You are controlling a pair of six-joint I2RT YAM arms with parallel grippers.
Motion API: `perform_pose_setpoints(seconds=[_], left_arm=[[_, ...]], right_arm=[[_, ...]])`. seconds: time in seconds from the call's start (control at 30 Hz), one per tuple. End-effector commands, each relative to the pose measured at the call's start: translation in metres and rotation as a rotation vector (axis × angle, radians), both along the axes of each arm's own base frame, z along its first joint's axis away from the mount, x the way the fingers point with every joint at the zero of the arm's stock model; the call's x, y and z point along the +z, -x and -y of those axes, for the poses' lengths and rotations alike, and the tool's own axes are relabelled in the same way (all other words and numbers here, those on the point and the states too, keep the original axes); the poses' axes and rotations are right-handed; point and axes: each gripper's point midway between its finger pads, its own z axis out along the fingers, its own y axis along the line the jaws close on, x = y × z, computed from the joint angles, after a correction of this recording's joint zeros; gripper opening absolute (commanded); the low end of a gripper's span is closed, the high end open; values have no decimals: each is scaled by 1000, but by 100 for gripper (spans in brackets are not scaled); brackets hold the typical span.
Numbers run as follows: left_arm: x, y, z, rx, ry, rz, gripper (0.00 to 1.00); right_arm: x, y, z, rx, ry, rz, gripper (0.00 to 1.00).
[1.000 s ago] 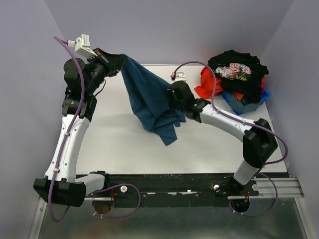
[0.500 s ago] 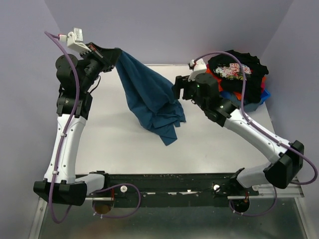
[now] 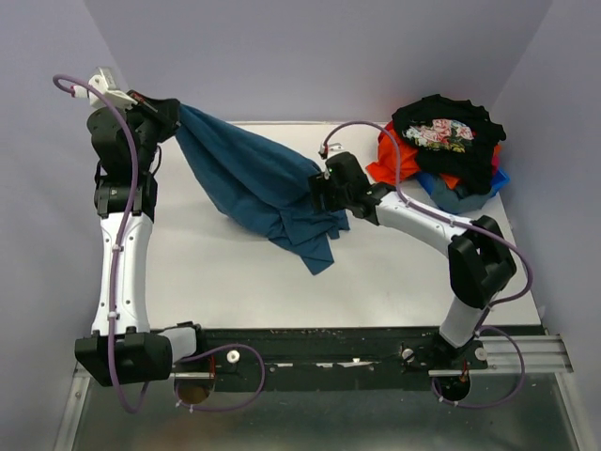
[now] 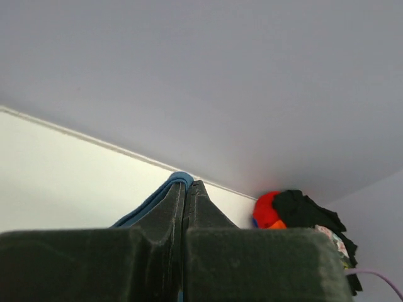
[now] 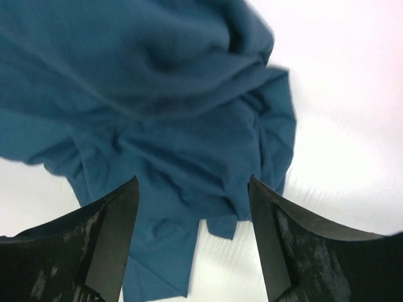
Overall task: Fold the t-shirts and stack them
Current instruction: Flatten out the tshirt
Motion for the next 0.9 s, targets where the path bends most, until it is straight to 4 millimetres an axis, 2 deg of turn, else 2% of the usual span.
perform_pose_setpoints(seconds=[0.0, 0.13, 0.27, 0.37, 0.5, 0.87], left_arm=[[-22, -10, -25, 93, -19, -39, 0], [-47, -16, -28, 83, 14, -74, 0], [-54, -18, -28, 82, 20, -88, 0], [-56, -18, -28, 83, 24, -90, 0], [-58, -17, -29, 86, 22, -94, 0], [-56, -18, -28, 82, 20, -94, 0]], right_arm=[[-33, 30, 2, 28, -27, -135, 76], [-45, 52, 3, 49, -49, -209, 70], [-47, 64, 13, 48, -45, -212, 58], [-56, 66, 22, 16, -9, -231, 53], [-64, 70, 30, -22, -13, -246, 52], [-90, 60, 42, -89, 14, -299, 50]])
